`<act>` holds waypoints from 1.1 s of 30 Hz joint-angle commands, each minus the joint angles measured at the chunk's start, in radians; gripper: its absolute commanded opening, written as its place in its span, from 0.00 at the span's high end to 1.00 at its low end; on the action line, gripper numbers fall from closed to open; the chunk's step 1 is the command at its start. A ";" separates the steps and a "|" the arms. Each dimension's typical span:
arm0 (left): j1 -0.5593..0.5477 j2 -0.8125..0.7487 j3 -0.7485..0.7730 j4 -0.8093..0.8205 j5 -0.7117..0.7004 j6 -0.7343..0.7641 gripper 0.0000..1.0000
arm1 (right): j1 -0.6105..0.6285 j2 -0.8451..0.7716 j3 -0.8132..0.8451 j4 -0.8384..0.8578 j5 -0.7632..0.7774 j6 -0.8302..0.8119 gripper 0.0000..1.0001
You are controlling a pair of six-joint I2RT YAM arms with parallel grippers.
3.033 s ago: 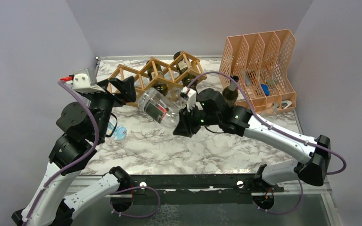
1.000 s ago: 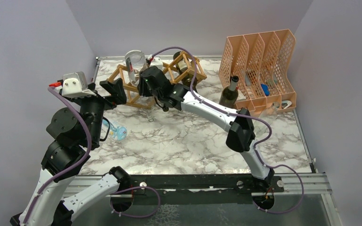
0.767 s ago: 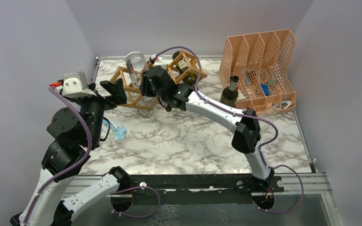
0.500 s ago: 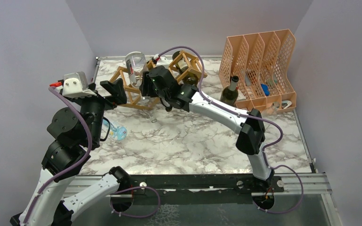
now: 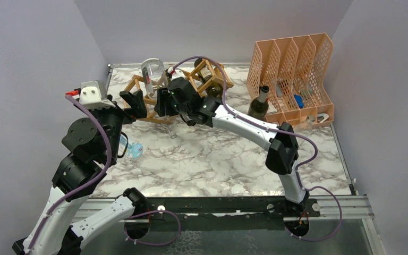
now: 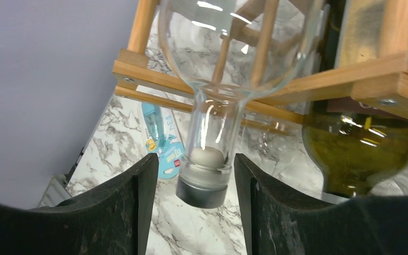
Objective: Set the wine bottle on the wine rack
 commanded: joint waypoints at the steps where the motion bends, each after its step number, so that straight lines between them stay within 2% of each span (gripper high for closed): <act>1: 0.004 0.000 -0.008 0.003 0.012 -0.007 0.03 | 0.006 0.043 0.071 -0.018 -0.088 -0.028 0.43; 15: 0.004 -0.002 -0.016 0.000 0.007 -0.007 0.03 | 0.005 0.092 0.099 -0.058 -0.070 0.013 0.44; 17: 0.003 -0.002 -0.018 -0.001 0.006 -0.005 0.03 | 0.006 0.085 0.095 -0.044 -0.063 0.012 0.51; 20: 0.004 -0.003 -0.019 -0.002 0.002 -0.004 0.03 | 0.006 0.062 0.104 -0.041 -0.062 -0.004 0.74; 22: 0.004 -0.005 -0.019 -0.002 -0.002 -0.004 0.03 | 0.007 0.046 0.114 -0.053 -0.049 -0.010 0.82; 27: 0.004 -0.003 -0.022 -0.002 -0.005 -0.002 0.03 | 0.006 0.007 0.135 -0.099 -0.037 -0.017 0.88; 33: 0.004 0.007 -0.026 -0.003 -0.005 -0.002 0.03 | 0.006 -0.068 0.066 -0.072 -0.060 -0.003 0.95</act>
